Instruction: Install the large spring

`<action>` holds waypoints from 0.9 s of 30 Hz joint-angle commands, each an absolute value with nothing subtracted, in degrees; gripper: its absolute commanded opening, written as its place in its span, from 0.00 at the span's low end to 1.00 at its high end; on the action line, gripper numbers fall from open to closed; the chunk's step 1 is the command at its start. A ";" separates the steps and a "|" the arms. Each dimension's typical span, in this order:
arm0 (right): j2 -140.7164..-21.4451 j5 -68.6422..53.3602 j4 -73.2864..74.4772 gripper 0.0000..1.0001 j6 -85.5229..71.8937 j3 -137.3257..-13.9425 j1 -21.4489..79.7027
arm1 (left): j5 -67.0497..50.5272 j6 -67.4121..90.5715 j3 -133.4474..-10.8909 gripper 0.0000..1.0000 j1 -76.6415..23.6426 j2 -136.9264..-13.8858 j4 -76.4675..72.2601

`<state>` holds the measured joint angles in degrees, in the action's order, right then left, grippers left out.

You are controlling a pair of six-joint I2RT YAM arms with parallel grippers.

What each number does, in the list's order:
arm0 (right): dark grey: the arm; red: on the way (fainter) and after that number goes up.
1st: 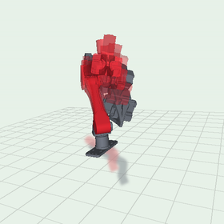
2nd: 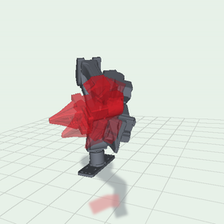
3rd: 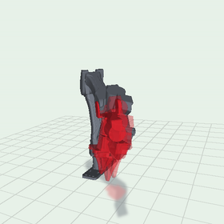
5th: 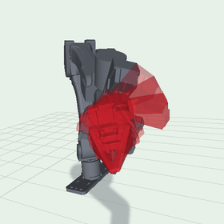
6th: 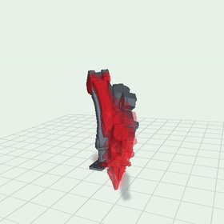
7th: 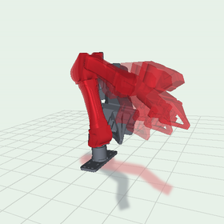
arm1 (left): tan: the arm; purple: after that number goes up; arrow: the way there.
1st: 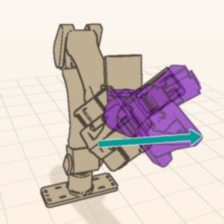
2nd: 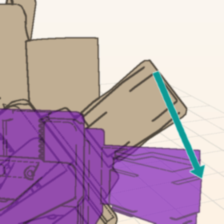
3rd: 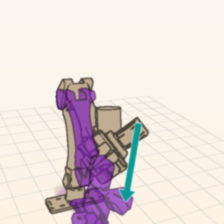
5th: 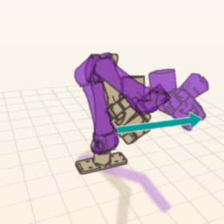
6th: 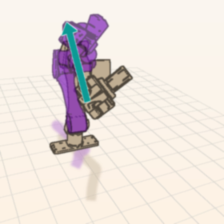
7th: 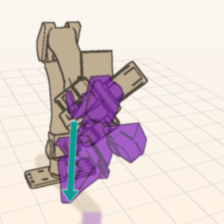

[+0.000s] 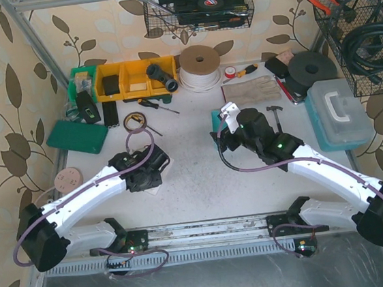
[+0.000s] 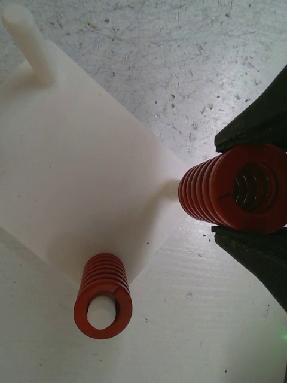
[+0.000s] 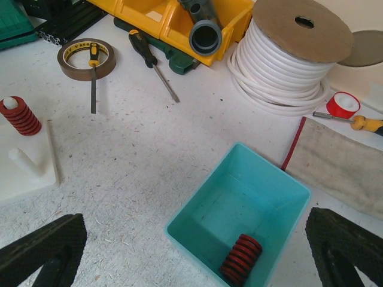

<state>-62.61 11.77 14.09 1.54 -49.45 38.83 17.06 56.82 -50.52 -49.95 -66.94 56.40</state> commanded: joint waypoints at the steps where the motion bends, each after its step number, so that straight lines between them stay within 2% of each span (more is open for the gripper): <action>1: -62.05 11.95 14.93 0.99 2.20 -49.48 38.72 | 17.68 55.73 -49.87 0.00 -50.45 -68.03 55.58; 4: -61.97 12.11 15.08 0.99 2.33 -49.44 38.67 | 17.18 55.34 -49.43 0.00 -50.45 -68.99 54.39; 6: -62.09 12.21 15.19 0.99 2.37 -49.56 38.67 | 16.61 55.29 -49.30 0.05 -50.45 -69.39 53.45; 9: -62.39 12.13 15.50 0.99 2.31 -49.83 38.67 | 16.88 54.99 -49.82 0.19 -50.43 -69.88 53.79; 13: -63.25 12.02 16.58 0.99 0.28 -50.36 38.51 | 17.63 54.60 -50.93 0.44 -50.45 -70.05 55.02; 17: -65.45 13.87 19.14 0.98 -3.93 -52.56 37.96 | 18.30 54.06 -53.41 0.55 -50.45 -69.81 56.70; 21: -70.32 15.98 25.34 0.97 -11.20 -57.14 36.24 | 19.33 52.08 -58.13 0.70 -50.37 -69.53 59.51; 27: -80.94 13.54 37.38 0.99 -20.51 -66.53 31.74 | 20.66 46.98 -67.84 0.79 -50.30 -68.93 64.12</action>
